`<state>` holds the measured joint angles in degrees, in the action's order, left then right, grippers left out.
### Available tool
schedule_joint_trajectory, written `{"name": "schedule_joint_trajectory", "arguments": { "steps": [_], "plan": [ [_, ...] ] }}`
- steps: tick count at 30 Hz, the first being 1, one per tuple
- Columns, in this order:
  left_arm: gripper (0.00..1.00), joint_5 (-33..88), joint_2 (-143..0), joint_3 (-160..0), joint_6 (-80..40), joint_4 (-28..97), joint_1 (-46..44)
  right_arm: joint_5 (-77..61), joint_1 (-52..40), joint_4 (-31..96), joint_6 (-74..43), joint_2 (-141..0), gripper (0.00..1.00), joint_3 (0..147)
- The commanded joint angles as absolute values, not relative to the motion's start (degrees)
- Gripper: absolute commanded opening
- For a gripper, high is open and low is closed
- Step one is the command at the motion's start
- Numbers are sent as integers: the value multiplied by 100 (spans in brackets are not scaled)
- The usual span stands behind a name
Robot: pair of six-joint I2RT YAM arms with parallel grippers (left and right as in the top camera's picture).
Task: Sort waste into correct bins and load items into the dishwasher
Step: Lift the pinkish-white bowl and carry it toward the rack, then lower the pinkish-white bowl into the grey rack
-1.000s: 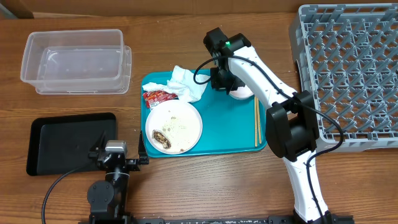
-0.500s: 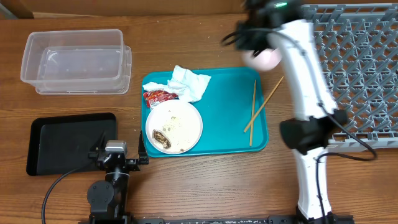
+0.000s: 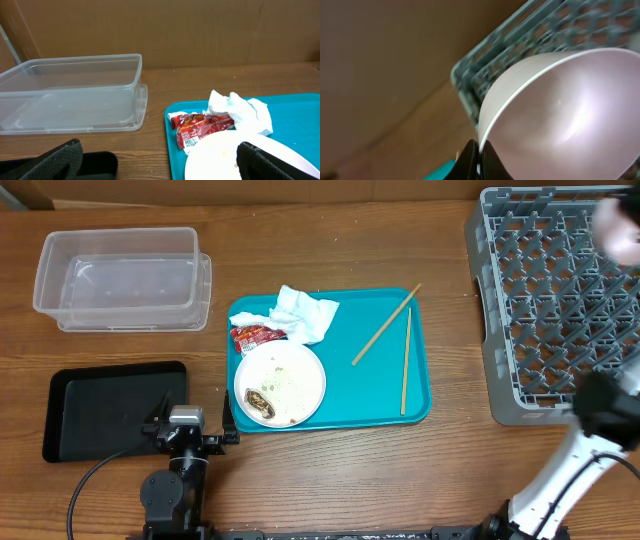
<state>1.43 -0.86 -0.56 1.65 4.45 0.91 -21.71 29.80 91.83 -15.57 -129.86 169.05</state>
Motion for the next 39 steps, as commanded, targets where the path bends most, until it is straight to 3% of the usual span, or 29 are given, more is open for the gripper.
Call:
{"name": "schedule_joint_trajectory", "arguments": {
  "steps": [1, 7, 12, 23, 28, 39],
  "plan": [
    [100, 106, -34, -27, 128, 445, 148, -3461, 3614, 8997, -1496, -13264, 4, 16713],
    [100, 106, -34, -27, 128, 445, 148, -5918, 4633, 8221, -1406, -13712, 4, 15876],
    [100, 106, -34, -27, 128, 445, 148, -7142, 5094, 7787, -1100, -13729, 4, 14975],
    [100, 106, -34, -27, 128, 445, 148, -6718, 5402, 7529, -143, -13740, 4, 13139],
    [100, 106, -34, -27, 128, 445, 148, -7341, 5408, 7338, 515, -13740, 4, 12473],
    [100, 106, -34, -27, 128, 445, 148, -7338, 5734, 7446, -314, -13694, 4, 12383]
  ]
}}
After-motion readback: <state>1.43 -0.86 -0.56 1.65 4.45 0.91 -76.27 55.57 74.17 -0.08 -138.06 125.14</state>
